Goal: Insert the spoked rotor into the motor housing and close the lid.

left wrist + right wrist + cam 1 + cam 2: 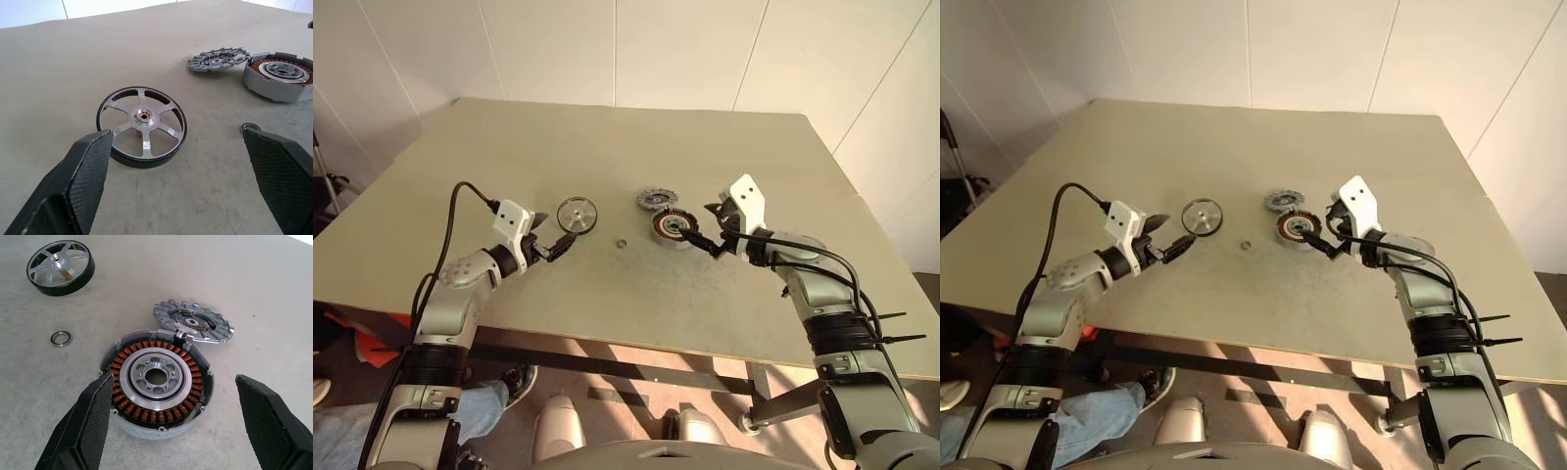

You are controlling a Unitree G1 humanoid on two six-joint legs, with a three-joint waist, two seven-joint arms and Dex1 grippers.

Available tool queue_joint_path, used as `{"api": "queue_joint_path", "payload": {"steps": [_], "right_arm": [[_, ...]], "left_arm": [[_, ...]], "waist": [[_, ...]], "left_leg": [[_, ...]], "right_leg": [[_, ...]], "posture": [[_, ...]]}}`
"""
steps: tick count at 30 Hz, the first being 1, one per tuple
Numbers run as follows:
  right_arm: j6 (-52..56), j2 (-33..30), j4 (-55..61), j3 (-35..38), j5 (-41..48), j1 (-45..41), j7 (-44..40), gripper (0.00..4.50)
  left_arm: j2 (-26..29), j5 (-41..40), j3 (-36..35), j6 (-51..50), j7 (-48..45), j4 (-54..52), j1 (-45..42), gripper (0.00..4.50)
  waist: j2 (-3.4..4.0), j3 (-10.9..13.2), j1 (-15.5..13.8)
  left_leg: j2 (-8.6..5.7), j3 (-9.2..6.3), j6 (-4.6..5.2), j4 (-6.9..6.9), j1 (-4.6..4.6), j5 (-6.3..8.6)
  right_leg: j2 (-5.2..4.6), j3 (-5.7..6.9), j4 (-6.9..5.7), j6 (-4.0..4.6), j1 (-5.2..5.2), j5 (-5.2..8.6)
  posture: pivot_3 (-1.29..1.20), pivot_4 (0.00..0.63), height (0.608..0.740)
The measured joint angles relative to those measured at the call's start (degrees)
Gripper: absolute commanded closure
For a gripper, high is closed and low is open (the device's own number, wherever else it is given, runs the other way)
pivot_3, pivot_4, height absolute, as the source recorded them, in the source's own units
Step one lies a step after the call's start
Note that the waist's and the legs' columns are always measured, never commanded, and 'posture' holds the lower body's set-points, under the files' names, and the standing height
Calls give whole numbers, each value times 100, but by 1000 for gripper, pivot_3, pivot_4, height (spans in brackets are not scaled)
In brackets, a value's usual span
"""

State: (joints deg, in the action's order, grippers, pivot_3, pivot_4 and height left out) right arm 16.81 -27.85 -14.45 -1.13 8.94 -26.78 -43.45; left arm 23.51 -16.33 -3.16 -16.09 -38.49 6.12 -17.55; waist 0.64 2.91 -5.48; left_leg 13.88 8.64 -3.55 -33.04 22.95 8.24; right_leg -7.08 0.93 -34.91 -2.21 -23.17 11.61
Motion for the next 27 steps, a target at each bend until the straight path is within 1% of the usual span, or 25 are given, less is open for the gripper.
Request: {"api": "queue_joint_path", "payload": {"steps": [11,13,14,17,20,23,27], "right_arm": [[30,48,3,0,1,-7,119,21],[168,284,22,8,30,-78,234,21],[279,526,107,-9,49,-128,312,21],[397,1042,415,-373,61,-204,381,21],[420,1250,424,-681,-34,-264,496,21],[414,1074,382,-710,-165,-286,547,21],[390,263,371,-699,-363,-306,318,21]], "left_arm": [[0,2,34,-1,-1,0,-8,0],[0,2,33,-2,0,0,-8,0],[-2,2,39,-3,0,1,-8,0],[-55,10,121,-3,0,1,-14,0],[-99,19,148,-5,6,1,-45,0],[-91,21,142,-13,22,-3,-38,0],[-91,21,141,-13,26,-37,32,0]], "waist": [[0,0,2],[0,0,22],[0,0,44],[1,0,35],[0,-1,-9],[-1,-1,-47],[0,0,-35]], "left_leg": [[0,0,0,0,-1,0],[1,0,-2,0,-6,-1],[2,0,-6,1,-10,-3],[3,0,-9,2,-11,-5],[0,-1,-10,0,-8,-6],[-3,-1,-11,-3,-8,-7],[0,-2,-13,-3,-14,-8]], "right_leg": [[0,0,-1,0,0,0],[1,-1,-6,1,-1,0],[3,-2,-12,1,-3,0],[2,-1,-18,2,-4,0],[-1,-1,-18,2,0,0],[-4,-1,-16,2,10,0],[-1,-2,-17,1,10,0]], "posture": [[0,0,740],[0,0,740],[0,0,740],[0,0,740],[0,0,740],[0,0,740],[0,0,740]]}}
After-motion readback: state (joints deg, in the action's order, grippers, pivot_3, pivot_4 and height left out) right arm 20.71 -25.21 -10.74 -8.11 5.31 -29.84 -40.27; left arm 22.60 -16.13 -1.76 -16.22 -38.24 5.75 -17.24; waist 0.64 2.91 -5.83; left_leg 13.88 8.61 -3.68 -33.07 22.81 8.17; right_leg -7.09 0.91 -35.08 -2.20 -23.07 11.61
